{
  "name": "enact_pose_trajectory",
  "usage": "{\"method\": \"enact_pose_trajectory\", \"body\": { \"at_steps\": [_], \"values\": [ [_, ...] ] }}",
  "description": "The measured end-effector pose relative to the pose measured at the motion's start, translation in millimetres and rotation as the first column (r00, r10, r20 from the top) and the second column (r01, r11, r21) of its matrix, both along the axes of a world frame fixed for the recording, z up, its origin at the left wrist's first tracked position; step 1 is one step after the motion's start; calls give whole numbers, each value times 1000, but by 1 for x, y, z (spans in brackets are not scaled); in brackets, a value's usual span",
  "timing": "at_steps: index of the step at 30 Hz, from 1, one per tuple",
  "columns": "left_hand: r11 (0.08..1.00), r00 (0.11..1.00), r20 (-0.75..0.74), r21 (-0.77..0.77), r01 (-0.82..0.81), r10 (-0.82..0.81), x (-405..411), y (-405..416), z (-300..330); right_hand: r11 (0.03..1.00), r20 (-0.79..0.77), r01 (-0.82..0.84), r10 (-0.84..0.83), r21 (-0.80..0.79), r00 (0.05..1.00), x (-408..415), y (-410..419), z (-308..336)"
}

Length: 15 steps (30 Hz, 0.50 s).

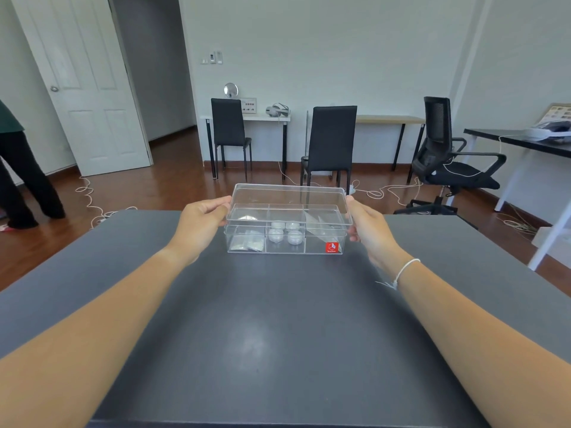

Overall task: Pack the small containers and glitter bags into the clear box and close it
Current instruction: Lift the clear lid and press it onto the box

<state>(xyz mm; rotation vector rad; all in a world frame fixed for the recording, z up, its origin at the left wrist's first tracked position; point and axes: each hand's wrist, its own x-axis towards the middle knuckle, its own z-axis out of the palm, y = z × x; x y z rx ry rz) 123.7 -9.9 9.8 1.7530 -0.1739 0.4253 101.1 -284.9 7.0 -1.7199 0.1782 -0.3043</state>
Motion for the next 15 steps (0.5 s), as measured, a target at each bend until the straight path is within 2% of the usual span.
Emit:
{"method": "enact_pose_trajectory", "body": {
  "at_steps": [4, 15],
  "values": [
    [1000, 999, -37, 4, 27, -27, -1, 0, -3, 1000, -31, -13, 13, 16, 999, 3, 3, -3],
    [990, 990, -115, -120, 72, -86, -1, 4, -14, 998, -64, -62, 61, -10, 996, 13, 5, -10]
  ]
}}
